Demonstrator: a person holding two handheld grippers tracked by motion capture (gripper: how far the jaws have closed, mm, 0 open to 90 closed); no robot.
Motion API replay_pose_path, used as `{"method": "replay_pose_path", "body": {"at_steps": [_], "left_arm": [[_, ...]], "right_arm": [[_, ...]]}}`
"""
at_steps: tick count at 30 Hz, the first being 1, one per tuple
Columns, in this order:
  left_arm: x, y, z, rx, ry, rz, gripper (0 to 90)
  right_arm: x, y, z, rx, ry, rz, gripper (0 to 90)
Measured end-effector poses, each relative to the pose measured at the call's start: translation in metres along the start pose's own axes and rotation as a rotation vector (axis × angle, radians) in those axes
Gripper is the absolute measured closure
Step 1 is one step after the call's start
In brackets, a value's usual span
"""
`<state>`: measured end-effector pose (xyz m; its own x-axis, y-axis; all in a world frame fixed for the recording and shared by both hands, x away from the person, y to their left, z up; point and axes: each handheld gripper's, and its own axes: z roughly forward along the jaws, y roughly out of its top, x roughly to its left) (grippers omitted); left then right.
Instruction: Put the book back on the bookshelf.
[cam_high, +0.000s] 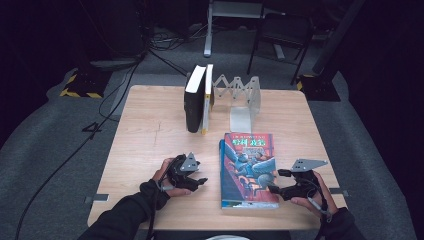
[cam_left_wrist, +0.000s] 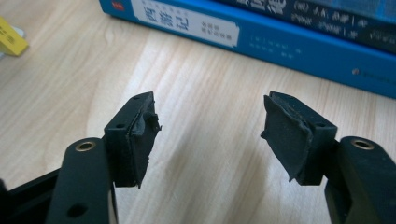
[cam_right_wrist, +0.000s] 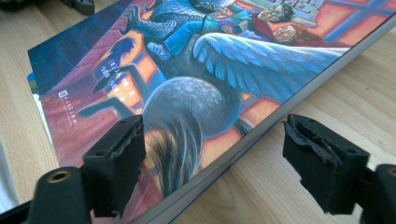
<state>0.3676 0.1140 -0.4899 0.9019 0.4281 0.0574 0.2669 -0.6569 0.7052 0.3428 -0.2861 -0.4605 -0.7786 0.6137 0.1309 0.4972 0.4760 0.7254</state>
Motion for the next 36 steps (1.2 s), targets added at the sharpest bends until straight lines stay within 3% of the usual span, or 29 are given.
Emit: {"method": "replay_pose_path", "body": {"at_steps": [8,12,20,23,25,29,34,36], "left_arm": [[-0.002,-0.003,0.01,0.037,-0.033,-0.007,26.1],[0.001,-0.004,0.015,0.014,-0.046,-0.053,25.1],[0.004,0.0,0.02,0.011,-0.042,-0.063,20.4],[0.004,0.0,0.02,0.011,-0.042,-0.062,20.3],[0.004,0.001,0.021,0.011,-0.043,-0.06,20.2],[0.005,0.002,0.022,0.011,-0.044,-0.058,20.1],[0.006,0.005,0.025,0.012,-0.055,-0.051,19.8],[0.006,0.006,0.026,0.011,-0.057,-0.052,19.7]], "right_arm": [[-0.013,0.008,0.014,0.038,0.075,0.034,11.6],[-0.015,0.01,0.016,0.051,0.082,0.031,10.1],[-0.008,0.016,0.015,0.071,0.035,-0.026,11.3],[-0.002,0.019,0.011,0.075,-0.021,-0.075,15.7],[0.0,0.02,0.011,0.076,-0.028,-0.087,15.9],[-0.001,0.022,0.011,0.081,-0.03,-0.102,16.3],[-0.012,0.025,0.018,0.062,-0.017,-0.055,15.4],[-0.015,0.028,0.02,0.058,-0.012,-0.058,16.0]]}}
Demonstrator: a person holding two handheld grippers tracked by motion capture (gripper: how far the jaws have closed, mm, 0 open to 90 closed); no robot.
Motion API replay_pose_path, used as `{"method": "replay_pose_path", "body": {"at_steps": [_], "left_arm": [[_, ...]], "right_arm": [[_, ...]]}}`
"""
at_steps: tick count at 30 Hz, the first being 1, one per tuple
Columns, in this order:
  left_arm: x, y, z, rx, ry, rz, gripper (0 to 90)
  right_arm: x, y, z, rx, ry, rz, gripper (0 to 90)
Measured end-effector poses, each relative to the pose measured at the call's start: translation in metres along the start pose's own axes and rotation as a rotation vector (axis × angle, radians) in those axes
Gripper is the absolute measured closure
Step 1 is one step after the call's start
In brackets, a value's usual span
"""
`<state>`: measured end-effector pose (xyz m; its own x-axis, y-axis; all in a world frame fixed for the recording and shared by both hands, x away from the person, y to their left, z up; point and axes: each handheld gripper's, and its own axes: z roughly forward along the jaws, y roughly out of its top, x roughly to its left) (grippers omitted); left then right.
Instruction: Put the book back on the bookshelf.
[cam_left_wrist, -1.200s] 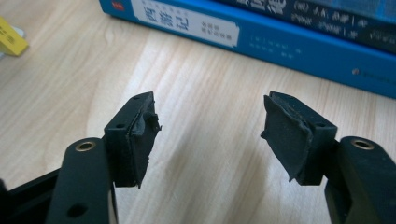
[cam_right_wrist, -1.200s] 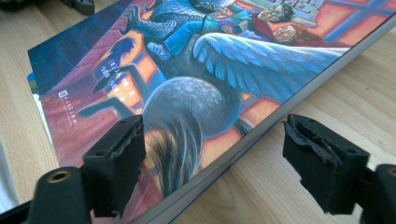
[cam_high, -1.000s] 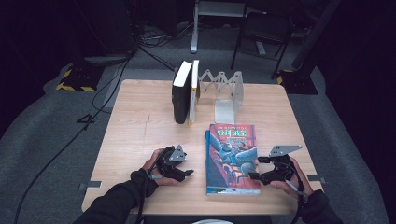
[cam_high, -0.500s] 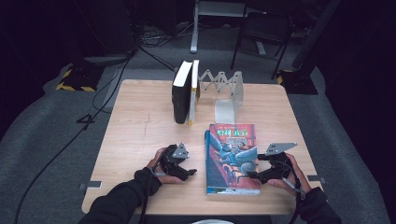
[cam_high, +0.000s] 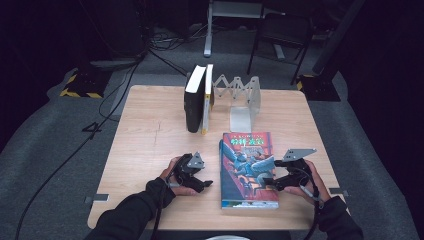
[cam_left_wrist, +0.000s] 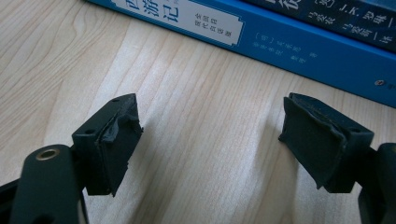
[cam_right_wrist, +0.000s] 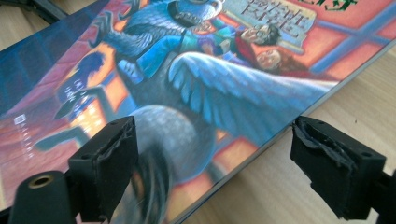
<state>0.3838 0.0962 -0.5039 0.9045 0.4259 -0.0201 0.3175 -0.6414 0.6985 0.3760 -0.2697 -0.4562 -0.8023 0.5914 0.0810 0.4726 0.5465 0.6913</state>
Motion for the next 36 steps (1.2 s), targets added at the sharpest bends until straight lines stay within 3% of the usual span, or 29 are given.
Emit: {"method": "replay_pose_path", "body": {"at_steps": [9,12,14,18,23,25,26,28,31,36], "left_arm": [[0.005,0.01,0.009,0.002,0.012,-0.008,20.2],[0.007,0.013,0.012,0.001,0.015,-0.011,20.5],[0.007,0.014,0.013,0.001,0.015,-0.015,20.4],[0.008,0.016,0.014,0.0,0.018,-0.012,20.4],[0.008,0.016,0.014,0.0,0.018,-0.012,20.6],[0.008,0.016,0.015,-0.001,0.017,-0.012,20.6],[0.008,0.016,0.015,-0.001,0.017,-0.012,20.6],[0.008,0.016,0.015,0.001,0.015,-0.013,20.6],[0.009,0.018,0.016,0.0,0.017,-0.012,20.7],[0.012,0.023,0.021,-0.01,0.029,-0.016,23.8]], "right_arm": [[-0.001,0.009,0.003,0.007,-0.023,-0.032,21.8],[0.0,0.01,0.001,-0.014,-0.055,-0.058,35.1],[0.0,0.011,0.0,-0.036,-0.045,-0.064,42.5],[-0.001,0.013,0.0,-0.024,-0.039,-0.045,38.7],[0.002,0.015,0.0,-0.02,-0.075,-0.075,39.6],[0.004,0.015,-0.002,-0.043,-0.087,-0.088,48.0],[0.004,0.015,-0.002,-0.043,-0.087,-0.088,48.0],[0.004,0.015,-0.006,-0.088,-0.082,-0.1,64.0],[0.003,0.015,-0.006,-0.092,-0.078,-0.103,67.9],[0.001,0.015,-0.007,-0.12,-0.029,-0.097,77.9]]}}
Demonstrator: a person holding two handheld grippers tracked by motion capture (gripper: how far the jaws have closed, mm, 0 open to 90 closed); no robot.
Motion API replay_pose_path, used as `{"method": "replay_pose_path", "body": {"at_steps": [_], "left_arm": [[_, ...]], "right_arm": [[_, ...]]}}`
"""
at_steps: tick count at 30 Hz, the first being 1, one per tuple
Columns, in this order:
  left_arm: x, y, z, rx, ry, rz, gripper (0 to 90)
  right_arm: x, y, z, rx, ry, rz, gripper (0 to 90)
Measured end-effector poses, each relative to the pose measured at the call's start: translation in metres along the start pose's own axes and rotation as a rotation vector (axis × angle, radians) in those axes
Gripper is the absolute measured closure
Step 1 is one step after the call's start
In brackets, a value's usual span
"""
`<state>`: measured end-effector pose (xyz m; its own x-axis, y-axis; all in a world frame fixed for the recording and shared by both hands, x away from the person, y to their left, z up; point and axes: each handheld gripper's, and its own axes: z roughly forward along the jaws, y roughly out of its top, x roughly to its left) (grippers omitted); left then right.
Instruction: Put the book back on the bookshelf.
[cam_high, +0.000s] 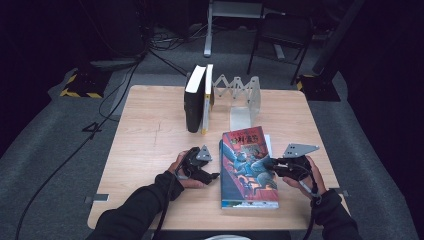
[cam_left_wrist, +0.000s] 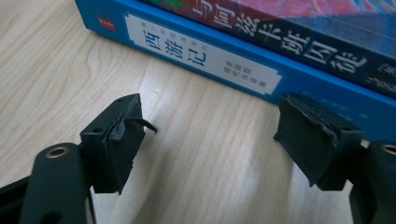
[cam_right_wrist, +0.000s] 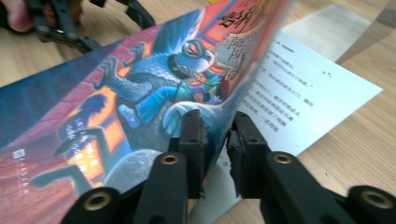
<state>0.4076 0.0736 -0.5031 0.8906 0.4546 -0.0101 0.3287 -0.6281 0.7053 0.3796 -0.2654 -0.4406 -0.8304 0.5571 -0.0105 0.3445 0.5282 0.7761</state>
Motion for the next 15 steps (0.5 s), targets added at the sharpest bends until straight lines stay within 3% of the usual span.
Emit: {"method": "replay_pose_path", "body": {"at_steps": [4,15], "left_arm": [[0.003,0.0,0.0,-0.003,0.014,-0.006,25.7],[0.006,-0.003,-0.005,0.004,0.037,-0.005,25.4]], "right_arm": [[0.004,0.001,-0.002,-0.011,0.002,-0.005,80.1],[0.018,0.002,-0.004,-0.019,0.072,-0.009,79.3]]}}
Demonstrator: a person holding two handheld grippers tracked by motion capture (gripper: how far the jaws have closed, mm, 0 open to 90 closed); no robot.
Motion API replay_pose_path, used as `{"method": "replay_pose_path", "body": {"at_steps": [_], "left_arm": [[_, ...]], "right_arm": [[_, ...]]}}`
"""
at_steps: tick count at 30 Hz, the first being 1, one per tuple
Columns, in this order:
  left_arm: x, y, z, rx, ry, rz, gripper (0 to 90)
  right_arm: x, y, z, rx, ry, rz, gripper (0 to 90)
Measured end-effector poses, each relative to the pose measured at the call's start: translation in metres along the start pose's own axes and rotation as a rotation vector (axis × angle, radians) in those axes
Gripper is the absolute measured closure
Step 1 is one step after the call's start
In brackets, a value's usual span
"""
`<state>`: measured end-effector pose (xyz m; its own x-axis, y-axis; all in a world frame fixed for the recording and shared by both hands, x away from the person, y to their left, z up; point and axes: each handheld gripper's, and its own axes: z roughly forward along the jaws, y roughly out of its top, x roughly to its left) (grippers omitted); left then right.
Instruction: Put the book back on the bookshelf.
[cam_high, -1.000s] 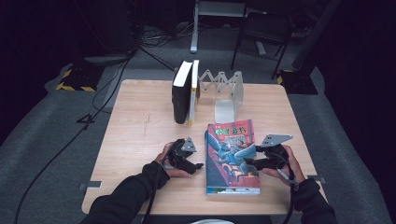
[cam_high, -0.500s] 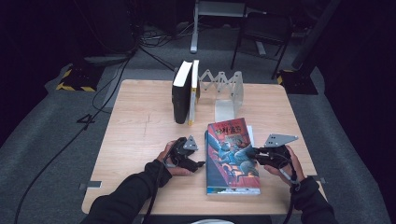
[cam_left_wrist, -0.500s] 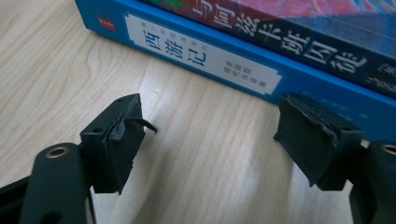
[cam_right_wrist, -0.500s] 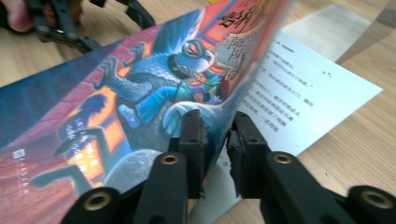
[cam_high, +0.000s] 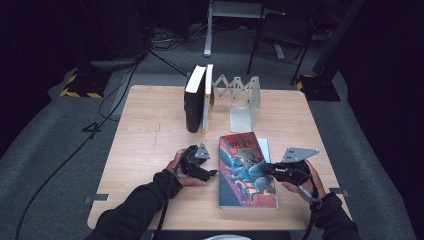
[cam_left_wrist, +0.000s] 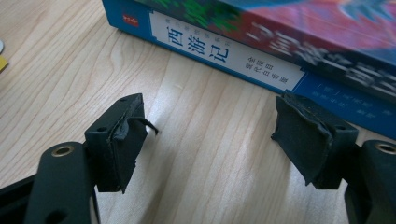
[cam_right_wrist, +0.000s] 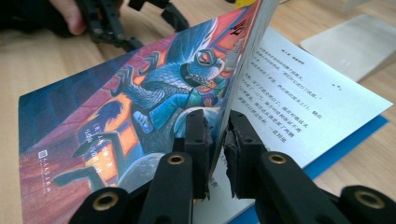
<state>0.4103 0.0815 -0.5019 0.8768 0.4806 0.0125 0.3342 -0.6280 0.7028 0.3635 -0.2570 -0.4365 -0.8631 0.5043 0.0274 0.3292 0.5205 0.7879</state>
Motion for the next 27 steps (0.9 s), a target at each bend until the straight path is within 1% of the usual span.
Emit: {"method": "replay_pose_path", "body": {"at_steps": [2,3,4,6,8,9,10,11,12,14,16,17,19,20,22,26,27], "left_arm": [[0.0,-0.001,0.0,-0.002,-0.001,-0.002,25.5],[0.0,-0.001,0.0,-0.002,-0.001,-0.002,25.5],[0.0,0.0,0.0,-0.002,0.001,0.001,25.5],[0.0,0.0,-0.001,0.001,0.0,0.004,25.5],[0.0,0.0,0.0,0.0,-0.003,0.009,25.5],[-0.001,0.0,0.0,0.001,-0.004,0.009,25.4],[-0.001,0.0,0.0,0.0,-0.004,0.013,25.4],[-0.001,0.0,0.0,-0.001,-0.001,0.016,25.4],[-0.001,0.0,0.0,-0.002,-0.002,0.015,25.4],[-0.002,0.001,0.001,-0.006,-0.005,0.02,25.5],[-0.002,0.001,0.001,-0.006,-0.008,0.019,25.8],[-0.002,0.001,0.002,-0.006,-0.009,0.019,25.9],[-0.001,0.002,0.001,-0.017,-0.008,0.014,26.5],[-0.001,0.002,0.001,-0.015,-0.01,0.004,26.8],[0.001,0.002,0.002,-0.021,-0.015,0.002,27.0],[0.006,0.005,0.005,-0.014,-0.011,-0.01,29.2],[0.008,0.006,0.006,-0.012,-0.002,-0.01,29.5]], "right_arm": [[0.004,0.0,0.0,0.007,0.011,-0.005,77.0],[0.004,0.0,0.0,0.007,0.011,-0.005,77.0],[0.006,0.0,0.001,0.014,0.012,-0.004,72.0],[0.006,-0.001,0.002,0.05,-0.008,0.0,56.5],[0.002,-0.003,0.004,0.082,-0.026,0.028,49.0],[0.001,-0.004,0.005,0.092,-0.032,0.031,44.8],[0.001,-0.004,0.007,0.113,-0.058,0.025,39.7],[0.0,-0.004,0.009,0.13,-0.081,0.027,36.5],[-0.002,-0.005,0.01,0.137,-0.076,0.051,35.8],[-0.004,-0.006,0.011,0.146,-0.068,0.073,33.6],[-0.008,-0.007,0.013,0.151,-0.051,0.098,28.9],[-0.01,-0.007,0.015,0.154,-0.041,0.109,27.1],[-0.016,-0.008,0.019,0.155,0.0,0.145,23.4],[-0.019,-0.008,0.021,0.16,0.014,0.163,21.7],[-0.022,-0.008,0.022,0.163,0.032,0.166,21.6],[-0.02,-0.004,0.024,0.174,0.019,0.132,23.7],[-0.019,-0.003,0.023,0.175,0.021,0.128,25.1]]}}
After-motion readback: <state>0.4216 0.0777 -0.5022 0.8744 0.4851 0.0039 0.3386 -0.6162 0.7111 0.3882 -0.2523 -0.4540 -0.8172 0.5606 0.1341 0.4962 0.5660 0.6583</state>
